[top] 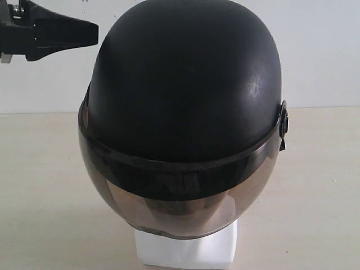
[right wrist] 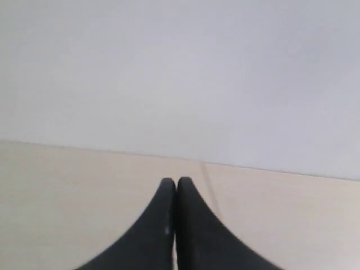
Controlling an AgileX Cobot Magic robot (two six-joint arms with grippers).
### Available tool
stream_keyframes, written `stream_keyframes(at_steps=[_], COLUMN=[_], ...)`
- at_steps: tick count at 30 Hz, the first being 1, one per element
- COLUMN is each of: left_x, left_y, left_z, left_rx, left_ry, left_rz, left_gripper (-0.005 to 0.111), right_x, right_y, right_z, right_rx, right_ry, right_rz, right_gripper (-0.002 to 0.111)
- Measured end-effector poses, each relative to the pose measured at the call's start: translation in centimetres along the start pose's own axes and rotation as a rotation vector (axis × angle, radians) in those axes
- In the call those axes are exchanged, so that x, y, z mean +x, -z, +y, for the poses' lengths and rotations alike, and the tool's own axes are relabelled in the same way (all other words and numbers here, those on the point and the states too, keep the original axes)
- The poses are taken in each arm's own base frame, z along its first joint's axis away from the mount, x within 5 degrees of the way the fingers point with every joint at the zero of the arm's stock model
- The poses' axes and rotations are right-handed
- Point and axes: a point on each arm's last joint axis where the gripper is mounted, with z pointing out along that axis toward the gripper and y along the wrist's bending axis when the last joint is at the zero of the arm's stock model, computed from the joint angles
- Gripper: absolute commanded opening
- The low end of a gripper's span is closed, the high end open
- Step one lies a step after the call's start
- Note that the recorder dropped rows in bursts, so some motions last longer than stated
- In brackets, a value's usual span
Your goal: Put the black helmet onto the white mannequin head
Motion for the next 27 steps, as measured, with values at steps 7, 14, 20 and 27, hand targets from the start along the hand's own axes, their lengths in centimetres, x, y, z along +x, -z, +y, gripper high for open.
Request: stream_keyframes(at_steps=[7, 14, 20, 27], left_x=[-1.7, -1.7, -0.4, 0.1], left_y=[2.0, 2.0, 1.1, 0.9], left_z=[-2.2, -2.1, -1.3, -1.3], left_rx=[0.000, -0.003, 0.003, 0.024], left_ry=[-0.056, -0.045, -0.001, 0.011], left_rz=[-0.058, -0.058, -0.022, -0.005], left_gripper=[0.004, 0.004, 0.004, 0.004], right_x=[0.5, 1.6, 0.7, 0.5], right_y=[-5.1, -8.4, -7.6, -7.0], right_z=[-3.9, 2.1, 3.2, 6.0], right_rx=[0.222, -0.573, -0.731, -0.938], right_ry=[-0.014, -0.242, -0.276, -0.207], right_rz=[0.075, 0.165, 0.107, 0.098], right_gripper=[0.000, 0.000, 0.000, 0.000])
